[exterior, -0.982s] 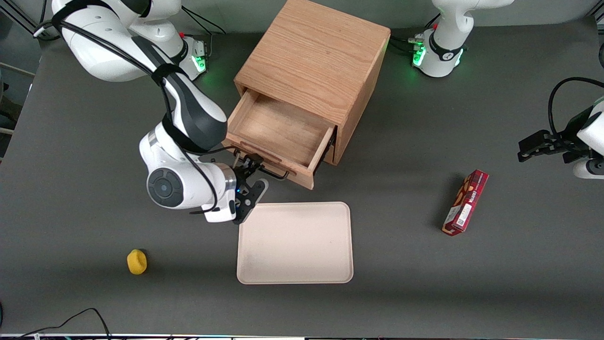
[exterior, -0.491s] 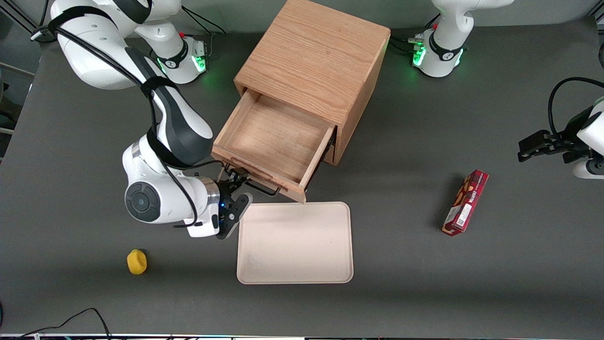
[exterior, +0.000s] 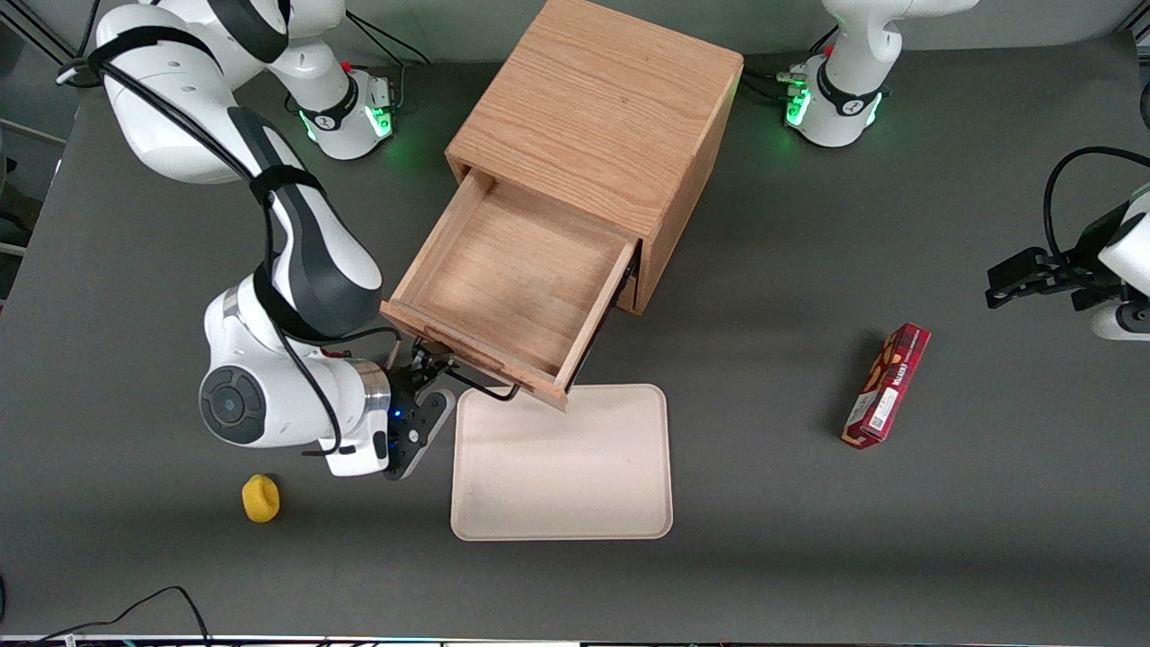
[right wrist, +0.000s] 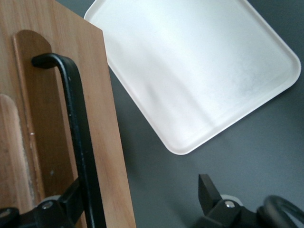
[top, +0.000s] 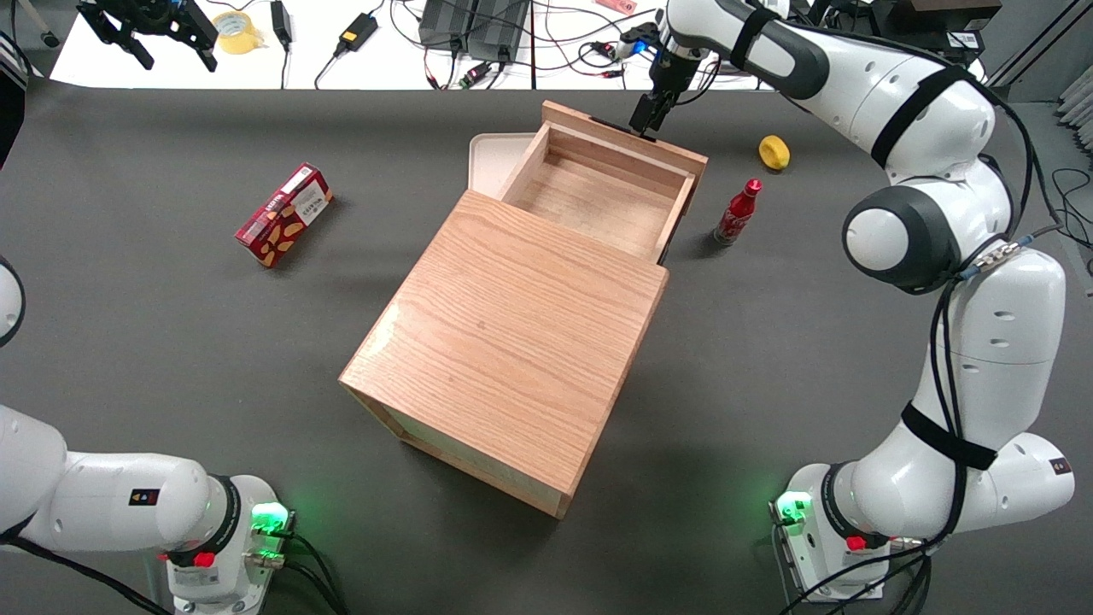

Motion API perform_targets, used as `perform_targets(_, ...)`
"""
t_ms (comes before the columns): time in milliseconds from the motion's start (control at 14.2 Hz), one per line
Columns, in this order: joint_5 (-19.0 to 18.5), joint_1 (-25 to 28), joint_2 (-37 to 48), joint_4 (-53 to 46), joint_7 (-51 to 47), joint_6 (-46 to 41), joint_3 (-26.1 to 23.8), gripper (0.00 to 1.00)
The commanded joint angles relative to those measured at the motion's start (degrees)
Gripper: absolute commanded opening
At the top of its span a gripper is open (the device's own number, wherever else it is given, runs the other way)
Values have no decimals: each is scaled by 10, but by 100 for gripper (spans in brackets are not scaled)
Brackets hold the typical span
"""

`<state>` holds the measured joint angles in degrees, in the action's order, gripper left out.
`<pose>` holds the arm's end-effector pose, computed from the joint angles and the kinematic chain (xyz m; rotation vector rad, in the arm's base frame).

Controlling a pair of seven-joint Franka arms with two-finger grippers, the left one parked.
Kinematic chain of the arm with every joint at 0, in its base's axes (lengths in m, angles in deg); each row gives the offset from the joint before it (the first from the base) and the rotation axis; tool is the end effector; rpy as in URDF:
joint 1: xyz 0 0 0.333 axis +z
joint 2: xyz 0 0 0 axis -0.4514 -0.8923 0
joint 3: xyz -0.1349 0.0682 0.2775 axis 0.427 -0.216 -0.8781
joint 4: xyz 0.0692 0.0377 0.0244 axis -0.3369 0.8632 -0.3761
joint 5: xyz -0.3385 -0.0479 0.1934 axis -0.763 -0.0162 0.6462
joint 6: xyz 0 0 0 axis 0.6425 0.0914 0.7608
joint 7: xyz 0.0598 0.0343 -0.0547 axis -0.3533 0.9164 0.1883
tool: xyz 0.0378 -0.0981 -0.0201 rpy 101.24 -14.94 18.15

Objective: Open upper drawer
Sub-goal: 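Pull the handle outward with the right gripper, sliding the drawer open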

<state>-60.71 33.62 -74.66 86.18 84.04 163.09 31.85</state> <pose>0.6966 0.2628 0.3758 -2.5341 -1.2049 0.1671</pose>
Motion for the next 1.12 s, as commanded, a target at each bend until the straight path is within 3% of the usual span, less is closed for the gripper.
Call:
perform_targets(0,-11,9,-38,-64,12,-18,3,100)
perform_targets(491,-6,6,-23,-80,24,-53,1,100)
perform_targets(842,-1,-2,102,-72,15,-125,-4,100)
perform_targets(912,-2,-4,129,-65,-1,-148,-3,100)
perform_targets(1053,-3,-4,176,-55,-153,-178,-2,100)
